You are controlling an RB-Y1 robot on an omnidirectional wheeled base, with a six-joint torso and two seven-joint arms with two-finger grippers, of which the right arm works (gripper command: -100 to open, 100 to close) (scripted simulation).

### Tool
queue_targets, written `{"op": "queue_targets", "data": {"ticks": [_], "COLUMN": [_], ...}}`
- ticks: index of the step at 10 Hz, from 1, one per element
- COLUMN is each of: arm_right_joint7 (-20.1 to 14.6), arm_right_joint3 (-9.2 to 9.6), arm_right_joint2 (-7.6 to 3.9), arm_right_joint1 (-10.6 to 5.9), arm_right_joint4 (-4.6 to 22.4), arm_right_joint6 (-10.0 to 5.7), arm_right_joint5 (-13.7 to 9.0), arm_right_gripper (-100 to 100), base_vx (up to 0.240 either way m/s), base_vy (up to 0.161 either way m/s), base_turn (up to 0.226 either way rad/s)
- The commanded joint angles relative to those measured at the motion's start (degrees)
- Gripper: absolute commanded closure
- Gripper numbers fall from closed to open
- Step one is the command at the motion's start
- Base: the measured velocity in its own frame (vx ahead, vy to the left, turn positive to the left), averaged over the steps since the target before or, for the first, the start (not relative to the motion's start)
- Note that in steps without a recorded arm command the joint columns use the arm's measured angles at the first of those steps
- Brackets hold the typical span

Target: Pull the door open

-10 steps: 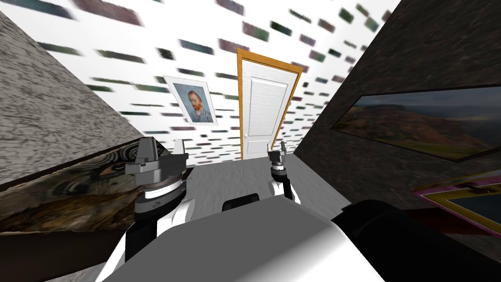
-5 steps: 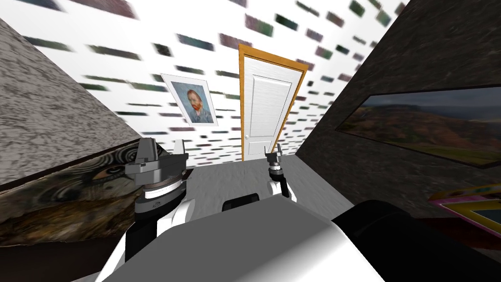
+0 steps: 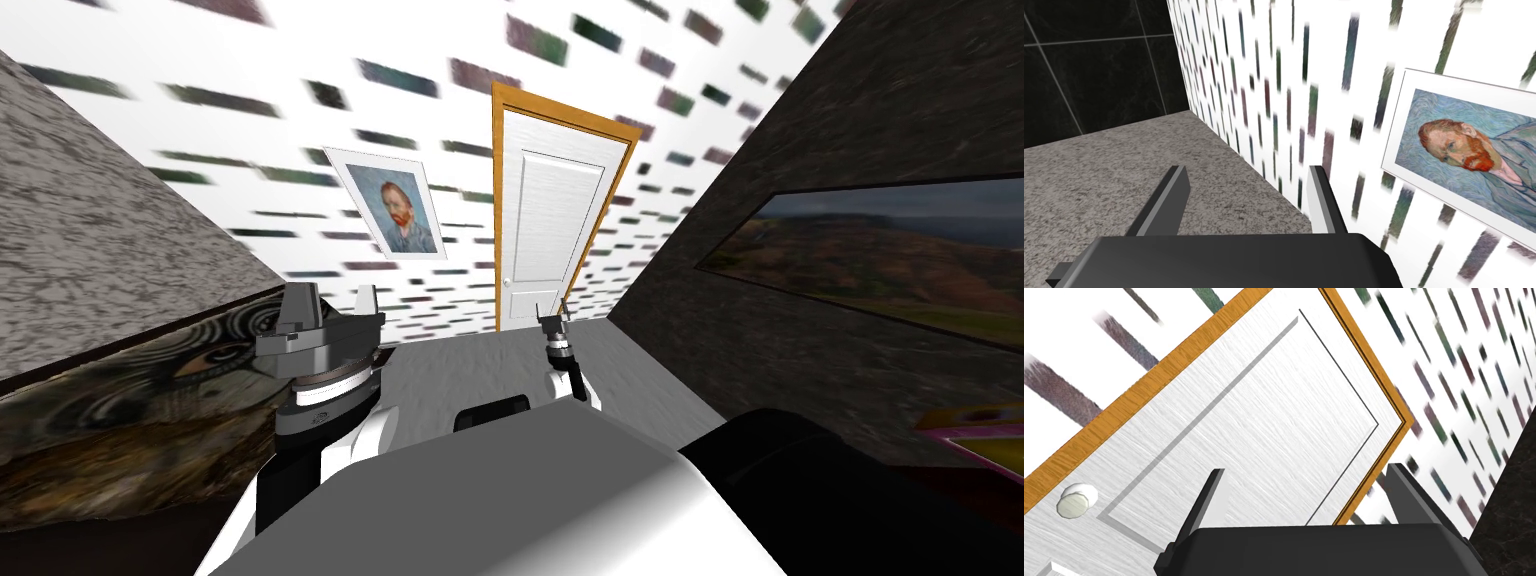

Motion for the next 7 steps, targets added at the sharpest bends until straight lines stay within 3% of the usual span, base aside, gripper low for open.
{"op": "queue_targets", "data": {"ticks": [1, 7], "arm_right_joint7": [-2.2, -10.8], "arm_right_joint3": [0.60, 2.16], "arm_right_joint2": [-0.30, -2.20], "arm_right_joint1": [-0.92, -3.75], "arm_right_joint4": [2.8, 11.9], "arm_right_joint6": [-0.51, -1.67], "arm_right_joint5": [-0.6, -3.4], "arm_right_gripper": [-100, -100], "base_vx": [0.102, 0.098], "base_vy": [0.035, 0.027], "base_turn": [0.012, 0.015]}}
